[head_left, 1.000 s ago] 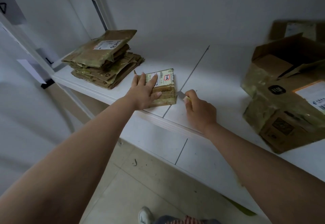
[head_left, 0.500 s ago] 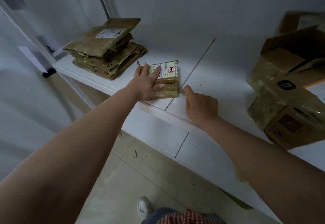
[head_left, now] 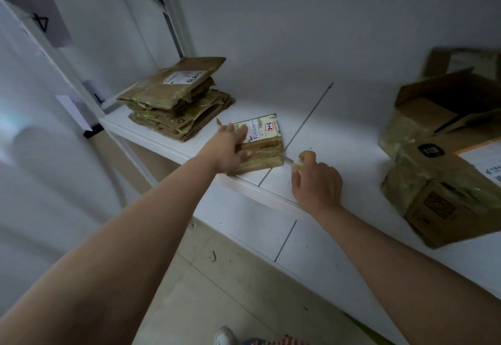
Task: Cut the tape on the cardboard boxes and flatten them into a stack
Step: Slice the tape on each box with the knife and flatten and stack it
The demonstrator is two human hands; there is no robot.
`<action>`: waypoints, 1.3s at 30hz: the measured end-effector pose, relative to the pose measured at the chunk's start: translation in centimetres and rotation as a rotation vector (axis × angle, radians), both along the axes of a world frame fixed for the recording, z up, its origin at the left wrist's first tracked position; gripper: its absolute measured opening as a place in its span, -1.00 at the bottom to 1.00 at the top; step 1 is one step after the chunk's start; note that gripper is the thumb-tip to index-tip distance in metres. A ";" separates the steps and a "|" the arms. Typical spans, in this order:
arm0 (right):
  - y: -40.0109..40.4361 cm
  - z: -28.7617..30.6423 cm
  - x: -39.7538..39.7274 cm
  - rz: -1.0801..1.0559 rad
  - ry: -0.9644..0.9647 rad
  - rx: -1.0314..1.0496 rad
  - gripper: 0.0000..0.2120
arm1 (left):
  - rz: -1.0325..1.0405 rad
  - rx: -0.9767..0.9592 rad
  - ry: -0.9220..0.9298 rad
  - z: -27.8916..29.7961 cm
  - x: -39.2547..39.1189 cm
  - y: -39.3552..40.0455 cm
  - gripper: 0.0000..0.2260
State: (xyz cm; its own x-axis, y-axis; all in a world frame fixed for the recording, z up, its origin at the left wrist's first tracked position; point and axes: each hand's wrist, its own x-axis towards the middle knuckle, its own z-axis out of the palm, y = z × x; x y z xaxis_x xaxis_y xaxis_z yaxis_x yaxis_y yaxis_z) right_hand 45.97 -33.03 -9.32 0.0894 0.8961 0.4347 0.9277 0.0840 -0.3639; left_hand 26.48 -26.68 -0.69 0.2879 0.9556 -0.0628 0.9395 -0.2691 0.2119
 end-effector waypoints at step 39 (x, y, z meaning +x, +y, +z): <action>1.0 -1.1 -1.6 0.508 -0.124 0.001 -0.73 | -0.153 0.258 0.240 -1.5 -2.4 0.5 -0.48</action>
